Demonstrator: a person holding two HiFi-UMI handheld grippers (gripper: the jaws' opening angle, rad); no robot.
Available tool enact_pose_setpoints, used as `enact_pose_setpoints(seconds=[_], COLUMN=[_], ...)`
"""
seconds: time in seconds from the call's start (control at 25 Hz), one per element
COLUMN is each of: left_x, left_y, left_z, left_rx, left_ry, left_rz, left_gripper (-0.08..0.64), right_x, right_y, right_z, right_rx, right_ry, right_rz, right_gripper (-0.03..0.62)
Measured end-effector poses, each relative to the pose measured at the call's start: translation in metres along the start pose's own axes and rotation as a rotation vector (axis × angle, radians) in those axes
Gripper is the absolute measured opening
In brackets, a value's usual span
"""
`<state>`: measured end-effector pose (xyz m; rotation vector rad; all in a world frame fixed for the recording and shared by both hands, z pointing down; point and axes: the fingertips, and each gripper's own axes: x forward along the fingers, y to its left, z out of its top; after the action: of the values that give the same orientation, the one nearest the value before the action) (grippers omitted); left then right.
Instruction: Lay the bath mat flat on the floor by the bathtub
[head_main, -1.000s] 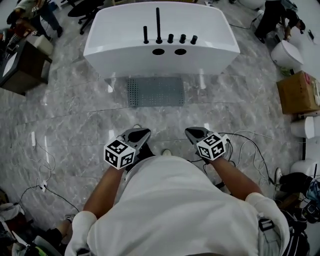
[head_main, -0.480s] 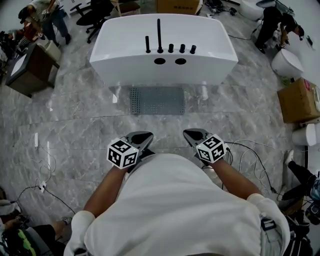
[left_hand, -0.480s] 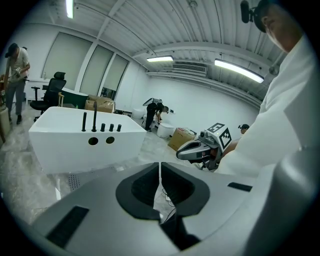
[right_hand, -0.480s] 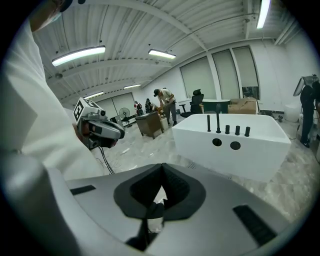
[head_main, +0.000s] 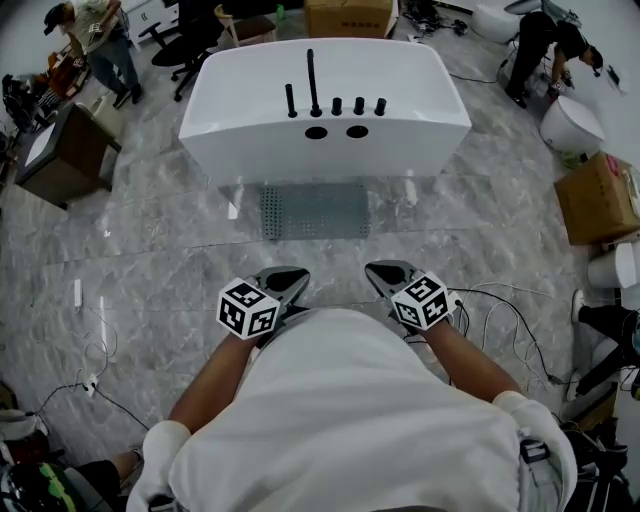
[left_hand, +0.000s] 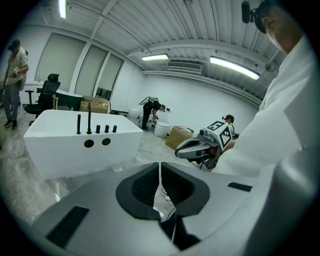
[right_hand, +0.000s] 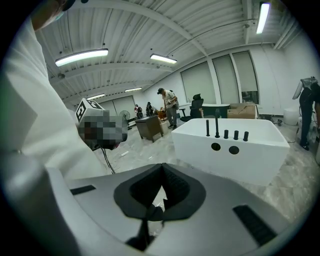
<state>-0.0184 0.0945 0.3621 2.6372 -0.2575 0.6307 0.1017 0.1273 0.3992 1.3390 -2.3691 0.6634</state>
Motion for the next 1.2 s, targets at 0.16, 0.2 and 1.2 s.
enact_pose_setpoints(seconds=[0.16,0.2,1.2], left_x=[0.005,0.005,0.009], left_y=[-0.003,-0.003,-0.003], left_z=[-0.006,-0.008,-0.018], left_rx=[0.004,0.003,-0.031], left_ry=[0.010,0.012,0.025], left_rz=[-0.004,-0.004,-0.024], left_gripper=[0.028,0.026,0.028], right_x=[-0.001,-0.001,0.000], right_y=[0.000,0.002,0.006], right_z=[-0.008,-0.009,-0.013], right_rx=[0.011,0.011,0.036], right_ry=[-0.007,-0.007,0.006], right_rz=[-0.001,0.001,0.013], right_gripper=[0.008,0.008,0.008])
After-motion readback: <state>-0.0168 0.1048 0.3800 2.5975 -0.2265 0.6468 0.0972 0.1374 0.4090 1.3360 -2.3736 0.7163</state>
